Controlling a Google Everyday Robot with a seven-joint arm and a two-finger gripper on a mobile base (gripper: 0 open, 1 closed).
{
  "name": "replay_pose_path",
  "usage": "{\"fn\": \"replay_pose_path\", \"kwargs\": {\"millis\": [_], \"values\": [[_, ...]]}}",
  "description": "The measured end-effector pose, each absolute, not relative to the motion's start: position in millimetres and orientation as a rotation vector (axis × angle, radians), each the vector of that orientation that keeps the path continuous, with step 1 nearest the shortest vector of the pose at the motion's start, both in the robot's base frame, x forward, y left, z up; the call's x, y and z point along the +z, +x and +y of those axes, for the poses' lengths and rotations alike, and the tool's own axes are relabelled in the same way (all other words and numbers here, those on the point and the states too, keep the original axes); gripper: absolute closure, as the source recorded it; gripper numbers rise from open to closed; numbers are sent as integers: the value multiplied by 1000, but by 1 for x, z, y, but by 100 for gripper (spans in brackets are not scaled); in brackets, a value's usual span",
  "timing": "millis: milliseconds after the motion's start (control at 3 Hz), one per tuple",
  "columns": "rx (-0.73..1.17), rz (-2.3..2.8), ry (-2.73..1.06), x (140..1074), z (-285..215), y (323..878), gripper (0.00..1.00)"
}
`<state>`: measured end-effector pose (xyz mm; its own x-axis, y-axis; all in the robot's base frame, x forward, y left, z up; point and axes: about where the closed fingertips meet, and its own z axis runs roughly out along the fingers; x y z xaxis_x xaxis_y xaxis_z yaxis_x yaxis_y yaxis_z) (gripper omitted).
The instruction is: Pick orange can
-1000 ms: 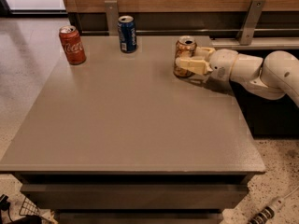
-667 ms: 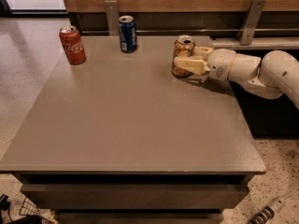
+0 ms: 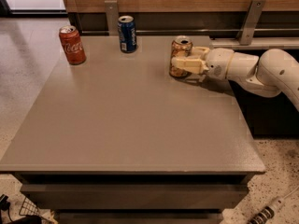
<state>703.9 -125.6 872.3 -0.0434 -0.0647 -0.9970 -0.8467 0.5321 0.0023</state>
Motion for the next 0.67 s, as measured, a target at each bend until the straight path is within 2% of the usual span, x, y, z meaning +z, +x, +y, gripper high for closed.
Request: {"fn": "replay_pose_path", "kwargs": {"millis": [667], "values": [[694,1478,-858,926,-131,698,100]]}}
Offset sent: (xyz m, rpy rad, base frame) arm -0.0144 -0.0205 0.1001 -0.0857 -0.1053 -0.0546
